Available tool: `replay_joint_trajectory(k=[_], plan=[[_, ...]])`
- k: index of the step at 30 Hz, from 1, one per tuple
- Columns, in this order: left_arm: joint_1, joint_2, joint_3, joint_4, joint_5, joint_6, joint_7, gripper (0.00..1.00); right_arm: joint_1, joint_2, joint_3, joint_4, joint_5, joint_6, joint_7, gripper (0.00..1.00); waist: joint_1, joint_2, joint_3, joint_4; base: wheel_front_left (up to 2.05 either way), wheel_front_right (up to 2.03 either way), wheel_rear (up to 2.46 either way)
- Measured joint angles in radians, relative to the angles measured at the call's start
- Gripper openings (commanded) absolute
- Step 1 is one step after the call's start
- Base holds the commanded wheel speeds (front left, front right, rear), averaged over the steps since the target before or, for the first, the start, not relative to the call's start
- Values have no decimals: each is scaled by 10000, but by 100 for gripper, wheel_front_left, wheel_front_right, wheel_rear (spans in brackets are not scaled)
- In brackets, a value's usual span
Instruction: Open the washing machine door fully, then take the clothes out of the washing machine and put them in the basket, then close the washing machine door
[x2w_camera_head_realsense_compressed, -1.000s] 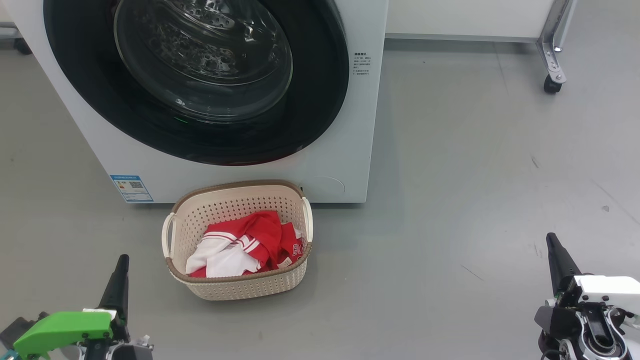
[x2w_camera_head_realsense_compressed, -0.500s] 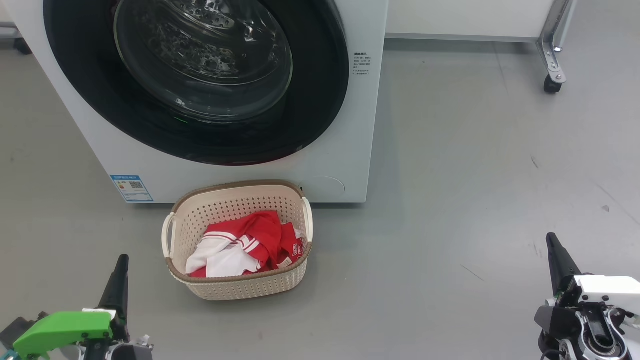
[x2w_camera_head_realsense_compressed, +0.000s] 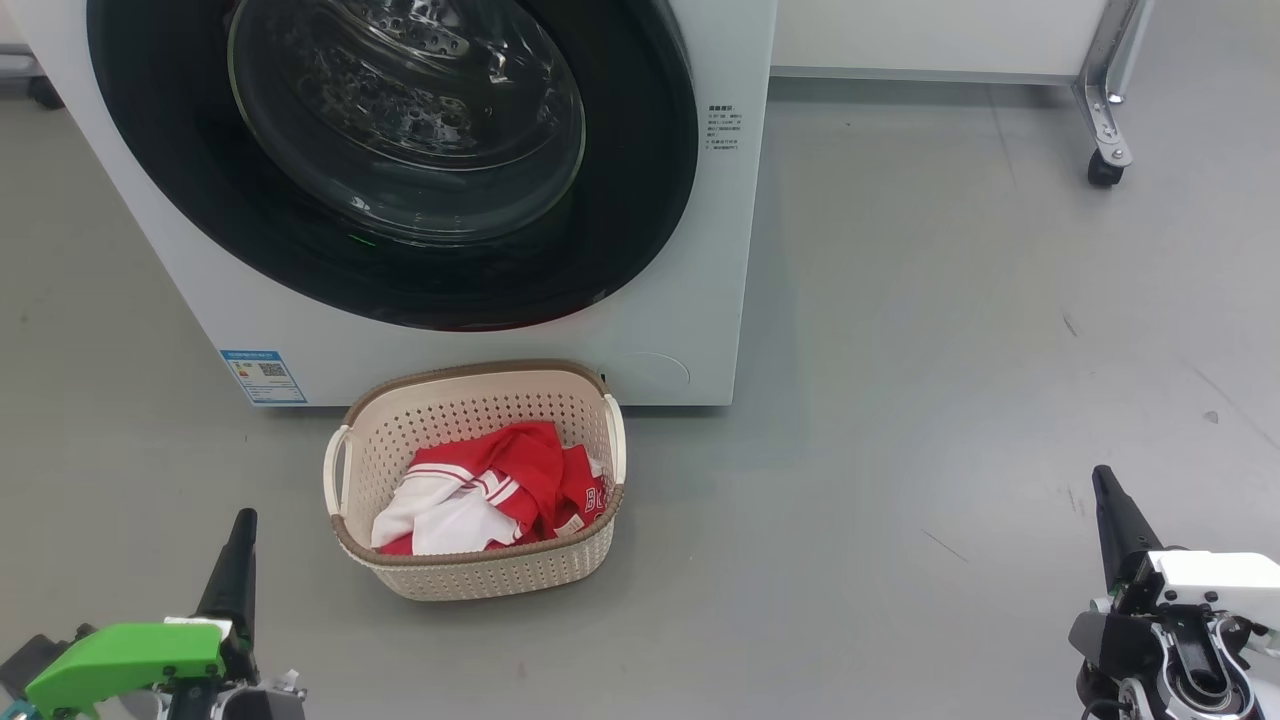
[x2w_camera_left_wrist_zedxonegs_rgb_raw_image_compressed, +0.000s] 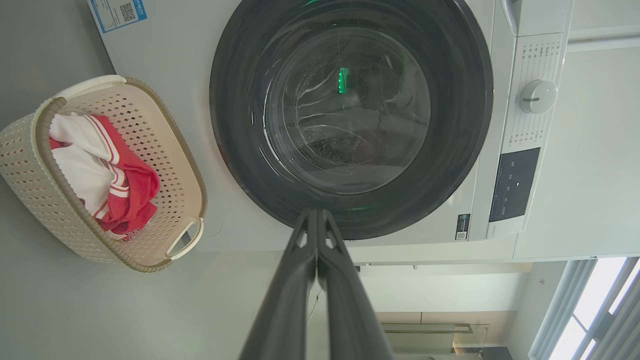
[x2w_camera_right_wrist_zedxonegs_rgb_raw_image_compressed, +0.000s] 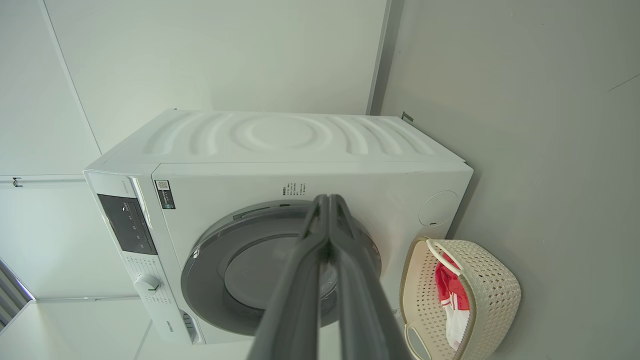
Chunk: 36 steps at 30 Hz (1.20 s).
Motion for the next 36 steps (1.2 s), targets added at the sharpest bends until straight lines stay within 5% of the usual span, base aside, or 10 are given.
replay_joint_trajectory(k=[36], plan=[[0, -2, 38, -8, 0, 0, 10, 0, -1, 0, 0, 0, 0, 0, 0, 0, 0, 0, 0, 0, 0, 0, 0]])
